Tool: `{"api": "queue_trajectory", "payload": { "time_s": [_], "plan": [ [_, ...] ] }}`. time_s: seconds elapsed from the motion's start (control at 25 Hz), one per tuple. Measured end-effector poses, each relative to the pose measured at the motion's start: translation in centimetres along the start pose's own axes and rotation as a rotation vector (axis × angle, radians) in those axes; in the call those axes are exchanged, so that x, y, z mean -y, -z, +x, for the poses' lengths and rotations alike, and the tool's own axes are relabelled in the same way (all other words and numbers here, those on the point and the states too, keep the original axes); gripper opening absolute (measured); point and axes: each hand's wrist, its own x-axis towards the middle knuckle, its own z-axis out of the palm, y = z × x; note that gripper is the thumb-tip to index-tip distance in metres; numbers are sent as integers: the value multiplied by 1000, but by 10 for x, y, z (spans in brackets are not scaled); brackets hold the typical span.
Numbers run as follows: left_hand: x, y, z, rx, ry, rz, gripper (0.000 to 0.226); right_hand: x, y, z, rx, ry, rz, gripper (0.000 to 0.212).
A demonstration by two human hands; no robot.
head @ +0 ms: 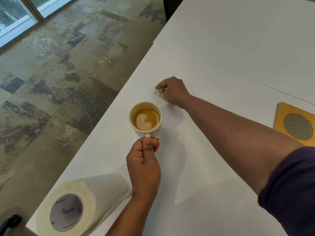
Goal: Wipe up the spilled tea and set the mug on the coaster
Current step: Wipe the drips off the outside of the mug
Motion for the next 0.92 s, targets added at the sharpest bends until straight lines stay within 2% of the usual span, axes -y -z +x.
{"api": "queue_trajectory", "payload": {
  "time_s": [0.12,0.2,0.24,0.32,0.44,0.64,0.76,0.92],
  "plan": [
    [0,1,1,-3,1,-6,28,10,2,-7,299,120,-153,35],
    [-1,1,2,-10,2,2,28,6,16,-17,506,107,-240,38],
    [-2,1,2,-12,3,4,28,1,25,-24,554,82,-229,39],
    [-5,1,3,-10,0,4,29,-14,41,-39,519,-27,-12,36],
    [-9,-3,4,6,0,-10,31,-28,46,-68,386,-247,552,28],
    [-18,-8,6,51,-13,-89,38,-35,22,-107,293,-412,1143,25],
    [-22,-10,7,94,-22,-152,41,-33,9,-124,248,-438,1276,23],
    [-26,-11,6,144,-16,-218,43,-32,8,-124,105,-412,1155,21]
  ]
}}
